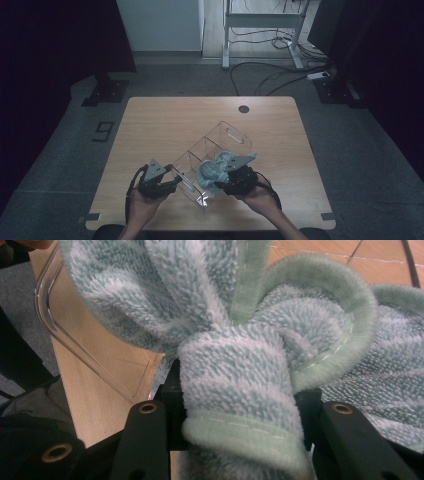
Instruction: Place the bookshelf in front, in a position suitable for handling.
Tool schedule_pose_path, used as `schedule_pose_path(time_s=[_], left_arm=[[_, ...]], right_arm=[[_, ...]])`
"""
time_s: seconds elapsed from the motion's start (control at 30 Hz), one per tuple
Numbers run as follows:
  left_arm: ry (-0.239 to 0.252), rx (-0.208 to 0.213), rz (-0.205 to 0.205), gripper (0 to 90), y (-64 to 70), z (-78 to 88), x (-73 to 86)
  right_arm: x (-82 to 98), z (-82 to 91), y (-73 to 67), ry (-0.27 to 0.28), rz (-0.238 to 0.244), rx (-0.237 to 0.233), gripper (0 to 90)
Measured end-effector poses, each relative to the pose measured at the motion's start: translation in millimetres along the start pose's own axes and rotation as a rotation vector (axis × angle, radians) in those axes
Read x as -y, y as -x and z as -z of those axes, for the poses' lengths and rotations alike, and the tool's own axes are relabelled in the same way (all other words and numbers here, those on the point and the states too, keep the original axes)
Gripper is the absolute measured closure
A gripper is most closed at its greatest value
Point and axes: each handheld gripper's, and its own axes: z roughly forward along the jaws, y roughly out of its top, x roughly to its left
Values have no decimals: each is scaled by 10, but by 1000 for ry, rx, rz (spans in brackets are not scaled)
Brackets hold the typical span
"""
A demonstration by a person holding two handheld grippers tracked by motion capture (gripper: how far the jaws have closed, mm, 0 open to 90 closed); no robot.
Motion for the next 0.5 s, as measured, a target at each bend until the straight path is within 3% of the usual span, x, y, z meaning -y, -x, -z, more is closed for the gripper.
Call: schedule_pose_path(time_s=[0.3, 0.5], left_arm=[[1, -5, 3, 455, -8, -7, -4], [3, -8, 7, 455, -10, -12, -3]], right_arm=[[112, -49, 27, -1, -24, -11, 555], [195, -161, 29, -55, -14, 6, 550]])
